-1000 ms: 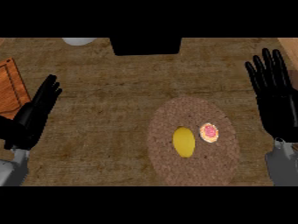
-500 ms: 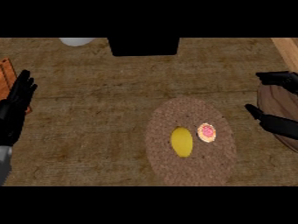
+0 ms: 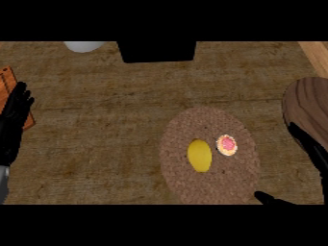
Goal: Pick the lemon from the placemat and place it in the bowl
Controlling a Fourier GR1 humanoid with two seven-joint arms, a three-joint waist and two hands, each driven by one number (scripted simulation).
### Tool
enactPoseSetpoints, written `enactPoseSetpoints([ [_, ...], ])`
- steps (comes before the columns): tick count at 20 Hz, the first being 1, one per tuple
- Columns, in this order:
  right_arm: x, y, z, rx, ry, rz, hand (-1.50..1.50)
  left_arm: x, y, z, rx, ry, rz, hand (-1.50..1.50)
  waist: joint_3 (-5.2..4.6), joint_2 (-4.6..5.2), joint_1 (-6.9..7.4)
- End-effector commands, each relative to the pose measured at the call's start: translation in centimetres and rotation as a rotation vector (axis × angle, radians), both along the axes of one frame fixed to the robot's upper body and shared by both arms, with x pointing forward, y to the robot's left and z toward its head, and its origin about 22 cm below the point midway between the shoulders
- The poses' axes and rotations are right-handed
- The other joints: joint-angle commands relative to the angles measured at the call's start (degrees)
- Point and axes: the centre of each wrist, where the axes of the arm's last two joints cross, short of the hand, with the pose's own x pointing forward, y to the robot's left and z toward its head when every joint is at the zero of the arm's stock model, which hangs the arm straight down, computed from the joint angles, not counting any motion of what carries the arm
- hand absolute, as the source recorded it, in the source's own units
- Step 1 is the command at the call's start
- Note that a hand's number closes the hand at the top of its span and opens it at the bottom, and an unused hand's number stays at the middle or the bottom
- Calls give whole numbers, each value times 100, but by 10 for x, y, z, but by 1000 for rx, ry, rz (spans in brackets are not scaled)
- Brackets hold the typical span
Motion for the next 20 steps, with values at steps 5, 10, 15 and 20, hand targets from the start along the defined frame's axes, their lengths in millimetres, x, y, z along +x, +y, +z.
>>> enactPoseSetpoints([
  [5, -42, 38, 59, -72, 13, -138, -150, -1, -18, 7, -13, -15, -45, 0, 14, 80, 296],
  [10, -6, 48, 87, -132, 77, -95, -150, 3, -36, 1, -15, -10, -63, 0, 17, 94, 349],
  [15, 41, 62, 84, -300, 322, -41, -150, 11, -28, 4, -4, -10, -66, 0, 10, 123, 428],
  [20, 66, 70, 90, -355, 501, 19, -150, 16, -25, 11, 1, -29, -68, 0, 10, 112, 403],
])
